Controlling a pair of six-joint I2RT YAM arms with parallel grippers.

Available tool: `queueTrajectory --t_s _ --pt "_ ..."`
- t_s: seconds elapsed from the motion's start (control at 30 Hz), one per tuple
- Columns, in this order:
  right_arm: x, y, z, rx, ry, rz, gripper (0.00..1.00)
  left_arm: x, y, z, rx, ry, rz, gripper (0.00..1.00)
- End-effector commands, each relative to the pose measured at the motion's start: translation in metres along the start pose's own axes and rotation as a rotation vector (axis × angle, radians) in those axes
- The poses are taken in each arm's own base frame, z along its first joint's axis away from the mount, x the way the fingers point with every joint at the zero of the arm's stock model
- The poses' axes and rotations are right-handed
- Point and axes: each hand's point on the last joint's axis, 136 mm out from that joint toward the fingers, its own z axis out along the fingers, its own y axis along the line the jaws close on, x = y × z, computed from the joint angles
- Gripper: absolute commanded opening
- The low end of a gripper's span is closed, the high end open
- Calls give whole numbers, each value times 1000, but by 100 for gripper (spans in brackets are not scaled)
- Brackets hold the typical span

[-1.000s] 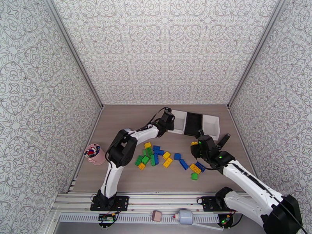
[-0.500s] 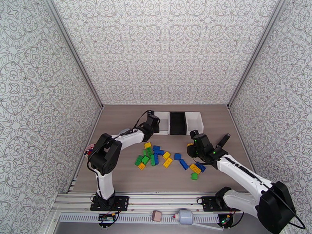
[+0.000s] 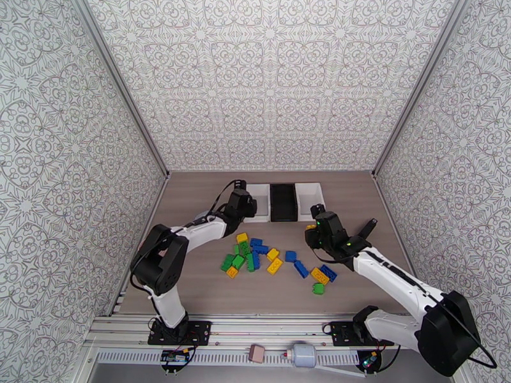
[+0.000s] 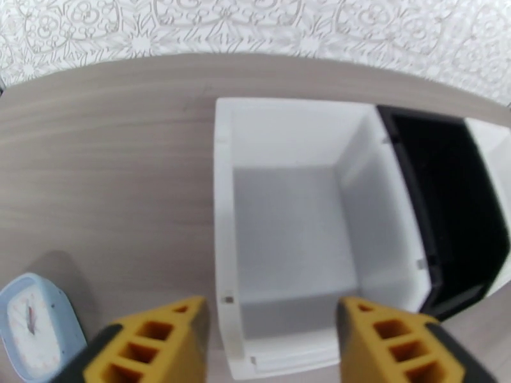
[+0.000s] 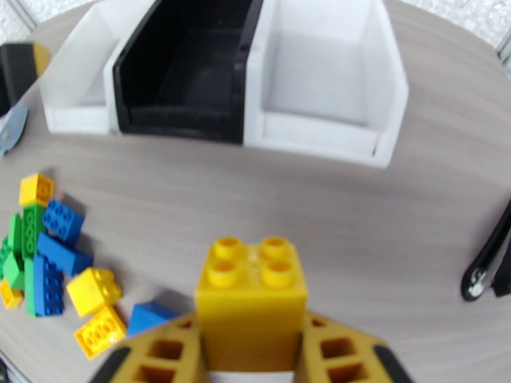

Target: Sort the legos into containers by color

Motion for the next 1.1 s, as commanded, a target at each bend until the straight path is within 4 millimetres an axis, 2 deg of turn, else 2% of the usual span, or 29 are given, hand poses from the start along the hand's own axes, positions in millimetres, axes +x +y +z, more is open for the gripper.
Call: queueTrajectory --t_s 0.0,0.2,0.37,0.53,0.7,0.8,0.93,1.07 --pt "-47 -10 2 47 -125 54 16 -4 -19 -23 58 -75 43 65" --pt "-88 -23 30 72 -172 92 16 25 -43 -64 115 -102 96 78" --pt "-111 -39 69 48 -145 162 17 45 -54 -95 152 -93 131 86" --pt "-114 -51 110 68 -87 164 17 58 -59 -111 177 -65 148 93" --pt "-110 -54 142 68 -26 130 19 59 -57 -118 164 -57 157 98" --pt "-109 -55 144 74 -14 112 24 57 -54 -120 150 -61 161 98" --pt "-108 -54 130 67 -31 90 42 54 -53 -121 145 -60 179 99" --pt "-103 -51 107 41 -42 61 60 54 -45 -125 122 -36 179 99"
